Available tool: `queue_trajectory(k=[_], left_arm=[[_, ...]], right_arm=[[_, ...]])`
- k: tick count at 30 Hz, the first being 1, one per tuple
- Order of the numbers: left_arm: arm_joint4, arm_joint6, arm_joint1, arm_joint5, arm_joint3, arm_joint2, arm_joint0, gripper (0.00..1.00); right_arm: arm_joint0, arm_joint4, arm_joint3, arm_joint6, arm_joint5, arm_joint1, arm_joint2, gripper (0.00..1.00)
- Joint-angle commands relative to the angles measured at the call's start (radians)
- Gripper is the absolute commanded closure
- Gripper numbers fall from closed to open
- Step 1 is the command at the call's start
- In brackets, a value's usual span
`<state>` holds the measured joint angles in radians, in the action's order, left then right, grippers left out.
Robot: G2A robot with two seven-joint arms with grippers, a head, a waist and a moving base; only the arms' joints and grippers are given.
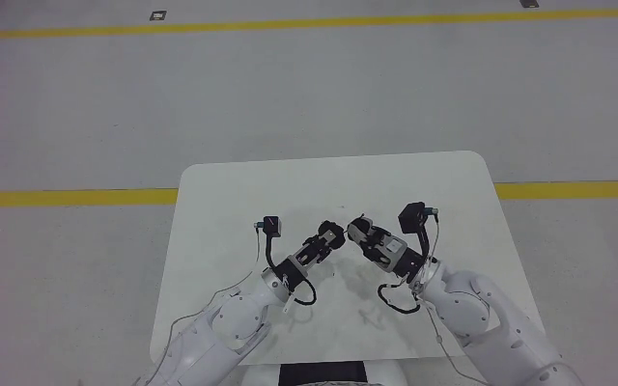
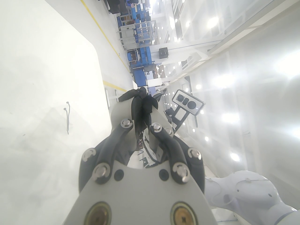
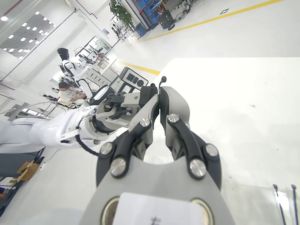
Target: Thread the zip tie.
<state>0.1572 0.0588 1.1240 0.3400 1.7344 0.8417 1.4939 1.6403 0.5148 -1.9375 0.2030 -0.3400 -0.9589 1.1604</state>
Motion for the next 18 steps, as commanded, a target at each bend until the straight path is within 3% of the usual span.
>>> queue_trajectory(k=[1, 7, 8, 9, 10, 11, 18], left_arm=[[0.000, 0.000, 0.000, 0.000, 0.000, 0.000, 0.000, 1.00], [0.000, 0.000, 0.000, 0.000, 0.000, 0.000, 0.000, 1.00], [0.000, 0.000, 0.000, 0.000, 0.000, 0.000, 0.000, 1.00], [0.000, 0.000, 0.000, 0.000, 0.000, 0.000, 0.000, 1.00], [0.000, 0.000, 0.000, 0.000, 0.000, 0.000, 0.000, 1.00], [0.000, 0.000, 0.000, 0.000, 0.000, 0.000, 0.000, 1.00], [0.000, 0.000, 0.000, 0.000, 0.000, 0.000, 0.000, 1.00]], right_arm=[[-0.001, -0.001, 0.001, 0.000, 0.000, 0.000, 0.000, 1.00], [0.000, 0.000, 0.004, -0.006, 0.000, 0.001, 0.001, 1.00], [0.001, 0.000, 0.005, -0.008, 0.000, 0.001, 0.004, 0.96], [0.003, 0.002, 0.006, -0.011, 0.000, 0.001, 0.007, 0.71], [0.005, 0.003, 0.006, -0.013, 0.000, 0.001, 0.009, 0.20], [0.006, 0.003, 0.005, -0.014, 0.000, 0.001, 0.011, 0.00], [0.018, 0.013, -0.005, -0.029, 0.000, 0.000, 0.029, 0.00]])
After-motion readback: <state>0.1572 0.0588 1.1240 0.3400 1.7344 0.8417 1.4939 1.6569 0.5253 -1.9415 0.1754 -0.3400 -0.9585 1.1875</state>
